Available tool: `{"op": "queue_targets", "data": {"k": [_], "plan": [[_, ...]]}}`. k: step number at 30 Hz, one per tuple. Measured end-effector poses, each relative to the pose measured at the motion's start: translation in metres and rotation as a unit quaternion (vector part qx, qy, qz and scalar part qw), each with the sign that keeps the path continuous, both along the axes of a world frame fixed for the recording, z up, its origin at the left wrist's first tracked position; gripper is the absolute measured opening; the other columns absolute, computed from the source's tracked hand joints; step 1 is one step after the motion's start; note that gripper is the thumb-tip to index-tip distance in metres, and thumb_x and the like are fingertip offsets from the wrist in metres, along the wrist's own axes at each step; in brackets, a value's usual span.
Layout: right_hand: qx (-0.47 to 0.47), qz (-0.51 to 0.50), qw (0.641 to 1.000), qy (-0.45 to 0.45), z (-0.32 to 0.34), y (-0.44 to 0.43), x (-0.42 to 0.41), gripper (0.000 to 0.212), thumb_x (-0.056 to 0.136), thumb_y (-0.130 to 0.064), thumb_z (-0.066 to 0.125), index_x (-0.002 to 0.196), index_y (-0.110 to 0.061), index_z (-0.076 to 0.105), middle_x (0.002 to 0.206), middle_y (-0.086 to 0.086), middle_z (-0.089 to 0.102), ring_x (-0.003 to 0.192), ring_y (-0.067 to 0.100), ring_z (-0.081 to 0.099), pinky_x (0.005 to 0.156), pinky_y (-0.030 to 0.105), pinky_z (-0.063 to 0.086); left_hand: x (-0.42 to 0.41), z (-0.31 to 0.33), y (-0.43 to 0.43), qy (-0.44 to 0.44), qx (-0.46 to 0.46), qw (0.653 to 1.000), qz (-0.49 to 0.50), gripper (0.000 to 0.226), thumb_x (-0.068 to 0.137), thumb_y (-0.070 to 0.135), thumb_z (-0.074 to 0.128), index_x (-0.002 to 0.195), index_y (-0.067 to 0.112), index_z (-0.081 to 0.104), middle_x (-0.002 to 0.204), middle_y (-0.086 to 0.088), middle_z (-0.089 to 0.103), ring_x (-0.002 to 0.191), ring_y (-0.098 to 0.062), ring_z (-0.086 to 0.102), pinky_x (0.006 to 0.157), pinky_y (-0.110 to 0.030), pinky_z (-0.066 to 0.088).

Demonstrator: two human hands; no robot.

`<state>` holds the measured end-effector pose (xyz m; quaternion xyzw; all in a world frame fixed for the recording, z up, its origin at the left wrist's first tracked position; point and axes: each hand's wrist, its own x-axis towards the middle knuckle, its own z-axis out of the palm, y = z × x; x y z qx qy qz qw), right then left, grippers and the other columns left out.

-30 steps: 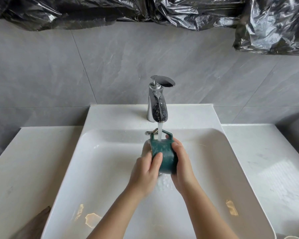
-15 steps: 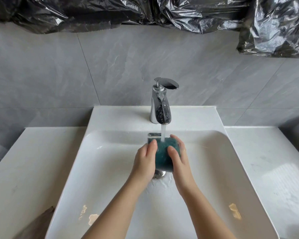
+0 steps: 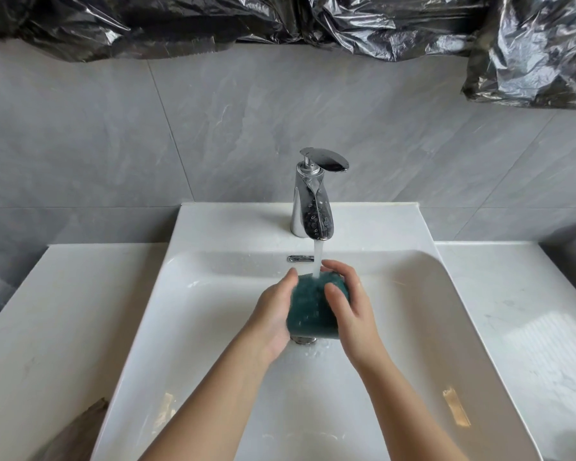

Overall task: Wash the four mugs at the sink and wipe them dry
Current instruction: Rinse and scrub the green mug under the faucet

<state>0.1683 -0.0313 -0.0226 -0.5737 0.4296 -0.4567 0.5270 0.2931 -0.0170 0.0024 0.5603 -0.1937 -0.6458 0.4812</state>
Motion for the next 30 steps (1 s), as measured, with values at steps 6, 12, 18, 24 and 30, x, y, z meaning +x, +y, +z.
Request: {"op": "queue_targets", "data": {"k": [6,12,18,24,30], "plan": [[0.162,-0.028,0.982,-0.094,0.005,-0.018,0.01,0.027,0.077,-0.035,0.056,0.097,-0.025,0.07,0.1,0.004,0.069,0.096,0.021,0.063,0.084,0.037,0.052,-0.007,-0.004,0.006,-0.179,-0.149,0.972,-0.004,0.032,0.102,0.034,0.043,0.099,0.016,0.069,0.095,-0.008,0.073,0.086,-0.011,0.068,0.077,-0.024,0.053],[0.025,0.007,1.0,-0.008,0.0,-0.005,0.003,0.045,0.079,-0.037,0.062,0.124,-0.035,0.057,0.114,-0.01,0.067,0.107,0.008,0.064,0.09,0.026,0.052,0.002,0.005,-0.006,-0.021,-0.061,0.998,-0.008,0.042,0.102,0.036,0.04,0.112,0.006,0.067,0.106,-0.018,0.072,0.101,-0.033,0.068,0.092,-0.051,0.053],[0.147,-0.02,0.982,-0.117,0.003,-0.016,0.008,0.028,0.089,-0.031,0.06,0.116,-0.03,0.061,0.113,0.005,0.071,0.098,0.017,0.069,0.084,0.032,0.054,-0.009,-0.01,0.001,-0.28,-0.208,0.937,-0.01,0.024,0.091,0.038,0.053,0.104,0.021,0.064,0.091,0.003,0.072,0.089,-0.011,0.068,0.082,-0.031,0.053],[0.091,-0.004,0.993,-0.073,-0.003,-0.016,0.001,0.037,0.085,-0.027,0.061,0.122,-0.034,0.055,0.101,-0.009,0.071,0.091,0.008,0.068,0.078,0.024,0.054,-0.004,-0.01,-0.001,-0.156,-0.145,0.977,-0.011,0.03,0.096,0.038,0.048,0.106,0.017,0.066,0.104,-0.008,0.073,0.101,-0.025,0.068,0.09,-0.041,0.054],[0.112,0.011,0.991,-0.068,-0.005,-0.012,0.005,0.028,0.097,-0.034,0.05,0.124,-0.035,0.053,0.115,0.001,0.069,0.101,0.012,0.067,0.082,0.024,0.053,0.004,-0.011,0.0,-0.186,-0.184,0.964,-0.037,0.016,0.098,0.017,0.054,0.102,0.016,0.069,0.098,-0.008,0.074,0.095,-0.025,0.069,0.088,-0.04,0.054]]}}
